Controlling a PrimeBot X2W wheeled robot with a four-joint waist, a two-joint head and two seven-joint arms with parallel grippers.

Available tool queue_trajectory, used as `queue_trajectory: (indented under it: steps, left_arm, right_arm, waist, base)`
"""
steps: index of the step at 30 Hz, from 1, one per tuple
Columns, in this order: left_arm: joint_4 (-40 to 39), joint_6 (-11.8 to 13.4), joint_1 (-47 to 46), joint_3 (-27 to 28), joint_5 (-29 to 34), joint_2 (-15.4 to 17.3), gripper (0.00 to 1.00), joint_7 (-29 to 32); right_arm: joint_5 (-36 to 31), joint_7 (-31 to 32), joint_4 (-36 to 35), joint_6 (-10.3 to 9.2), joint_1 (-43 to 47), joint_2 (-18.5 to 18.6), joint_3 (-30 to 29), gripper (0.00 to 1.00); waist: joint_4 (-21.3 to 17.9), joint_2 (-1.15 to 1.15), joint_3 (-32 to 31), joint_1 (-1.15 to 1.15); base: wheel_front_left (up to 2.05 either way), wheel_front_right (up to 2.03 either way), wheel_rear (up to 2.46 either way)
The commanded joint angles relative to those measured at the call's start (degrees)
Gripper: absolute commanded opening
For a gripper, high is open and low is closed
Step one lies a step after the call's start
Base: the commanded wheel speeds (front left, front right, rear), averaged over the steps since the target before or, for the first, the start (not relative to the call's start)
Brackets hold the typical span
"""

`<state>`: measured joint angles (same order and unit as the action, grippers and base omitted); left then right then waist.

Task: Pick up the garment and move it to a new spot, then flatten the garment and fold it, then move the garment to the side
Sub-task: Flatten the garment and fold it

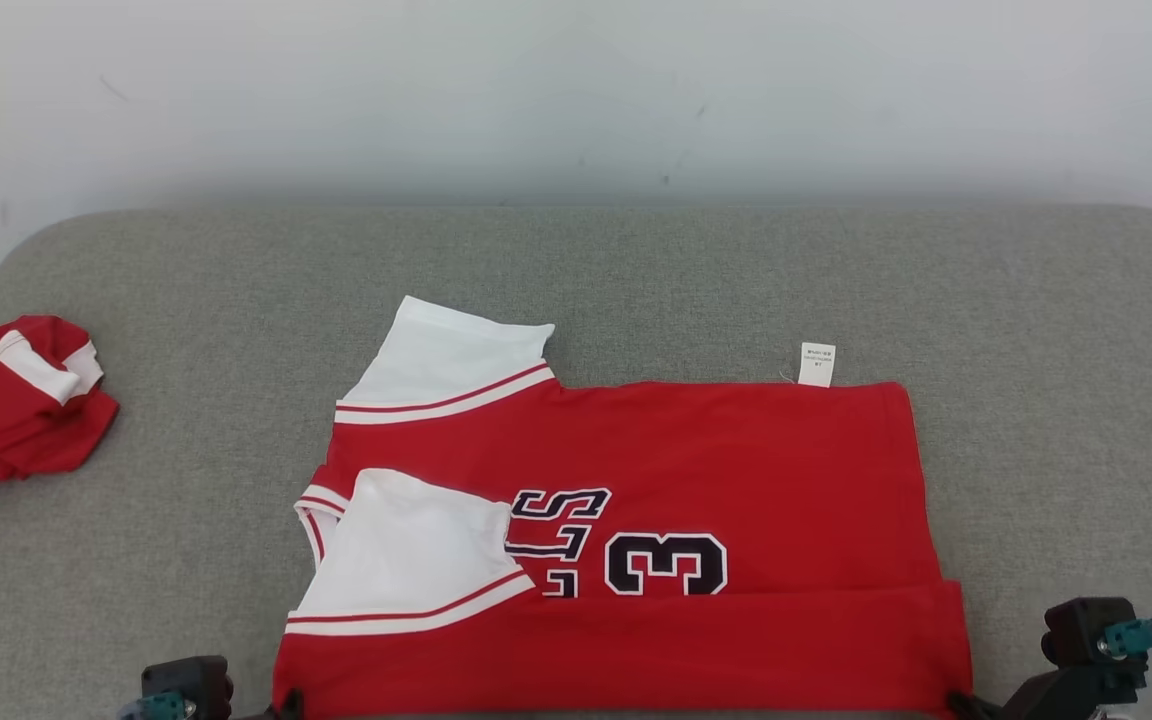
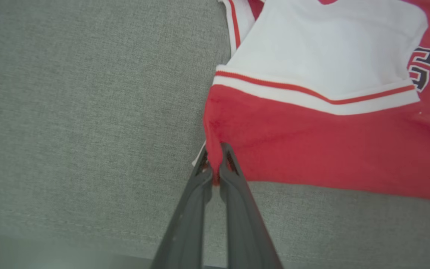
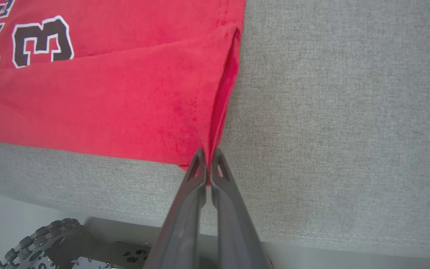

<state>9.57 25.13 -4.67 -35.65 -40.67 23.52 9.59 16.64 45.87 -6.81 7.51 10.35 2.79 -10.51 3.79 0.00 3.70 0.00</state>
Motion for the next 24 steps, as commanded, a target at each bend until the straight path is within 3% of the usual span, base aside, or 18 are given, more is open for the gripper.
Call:
queue_trajectory:
  steps: [1, 6, 7, 8, 9, 10, 16, 21, 24]
  left_arm:
    - [-0.65, 0.64, 1.01, 0.18, -0.25, 0.74, 0.00, 0.18]
    - [-1.31, 0.93, 2.58, 0.03, -0.87, 1.20, 0.00, 0.70]
    - [-1.27, 0.89, 2.72, 0.05, -0.91, 1.19, 0.00, 0.57]
    - [-1.28, 1.52, 2.87, 0.49, -0.71, 1.08, 0.46, -0.25]
    - [-1.28, 1.52, 2.87, 0.49, -0.71, 1.08, 0.46, -0.25]
    - [-1.10, 1.48, 3.06, 0.29, -0.55, 1.08, 0.99, -0.20]
    - [-1.03, 0.97, 3.85, 1.51, -1.52, -0.02, 1.00, -3.35]
    - [-2.48, 1.16, 3.83, 4.75, -0.75, -0.51, 1.00, -10.99]
    - [-3.60, -0.55, 3.67, 5.49, -0.13, -0.64, 1.00, -15.31]
  right_arm:
    - [0.91, 0.23, -0.45, -0.04, 1.07, 0.22, -0.18, 0.00]
    - [2.19, 0.50, -0.19, -0.04, 2.76, 0.20, 0.72, 0.00]
    - [2.62, 0.17, -0.08, -0.04, 2.84, 0.22, 0.58, 0.33]
    - [2.87, -0.27, 0.24, -0.04, 2.86, 0.23, 0.24, 1.00]
    - [2.87, -0.27, 0.24, -0.04, 2.86, 0.23, 0.24, 1.00]
    - [2.79, -0.80, 0.41, -0.04, 2.83, 0.18, 0.50, 1.00]
    - [2.43, -5.70, 1.14, -0.03, 2.39, 0.19, 0.43, 1.00]
    - [1.86, -11.51, 1.68, -0.03, 1.77, 0.17, 0.44, 1.00]
    - [1.20, -14.88, 1.74, -0.03, 1.04, 0.22, 0.89, 1.00]
  waist:
    - [-0.05, 0.00, -0.15, 0.00]
    - [-0.24, 0.00, -0.26, 0.00]
    - [-0.28, 0.00, -0.27, 0.00]
    - [-0.31, 0.00, -0.28, 0.00]
    - [-0.31, 0.00, -0.28, 0.00]
    - [-0.32, 0.00, -0.31, 0.00]
    - [-0.11, 0.00, -1.36, 0.00]
    - [-0.09, 0.00, -3.84, 0.00]
    - [-0.37, 0.00, -5.11, 0.00]
  base:
    - [0.00, 0.00, 0.00]
    - [0.00, 0.00, 0.00]
    - [0.00, 0.00, 0.00]
    - [0.00, 0.00, 0.00]
    - [0.00, 0.00, 0.00]
    - [0.00, 0.00, 0.00]
    - [0.00, 0.00, 0.00]
    - [0.00, 0.00, 0.00]
    - [0.00, 0.00, 0.00]
